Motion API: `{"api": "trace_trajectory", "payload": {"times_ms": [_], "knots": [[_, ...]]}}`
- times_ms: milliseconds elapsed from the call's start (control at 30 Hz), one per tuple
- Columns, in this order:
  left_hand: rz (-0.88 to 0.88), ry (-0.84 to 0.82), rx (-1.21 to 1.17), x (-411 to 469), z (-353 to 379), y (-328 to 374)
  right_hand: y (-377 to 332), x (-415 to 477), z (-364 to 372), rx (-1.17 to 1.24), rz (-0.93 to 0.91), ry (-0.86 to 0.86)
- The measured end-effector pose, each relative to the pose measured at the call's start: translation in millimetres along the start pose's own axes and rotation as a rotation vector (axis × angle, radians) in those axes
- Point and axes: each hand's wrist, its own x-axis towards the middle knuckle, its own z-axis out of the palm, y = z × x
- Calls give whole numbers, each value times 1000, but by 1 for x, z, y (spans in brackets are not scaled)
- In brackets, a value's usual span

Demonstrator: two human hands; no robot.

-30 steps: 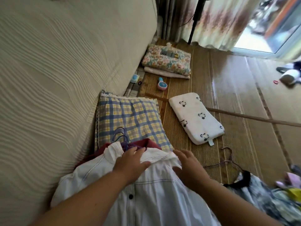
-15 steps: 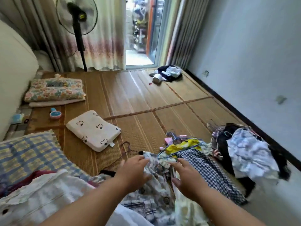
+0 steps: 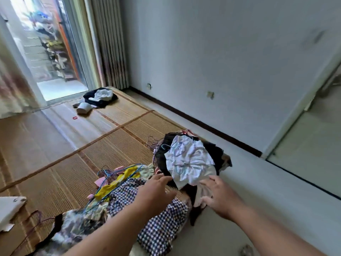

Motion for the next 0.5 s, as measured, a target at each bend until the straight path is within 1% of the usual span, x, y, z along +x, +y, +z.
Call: {"api": "trace_trajectory", "payload": {"times_ms": [100, 200, 400, 500], "knots": [[20, -36, 21, 43, 11, 21, 28, 29, -12, 22, 8, -21], [22, -63, 20, 93, 27, 24, 51, 73, -14, 40, 18, -28], [-94, -141, -10, 208, 45, 9, 87, 189, -19, 44, 9, -107], [-140, -142, -12, 263, 43, -3, 101, 258, -26, 39, -8, -150]]}}
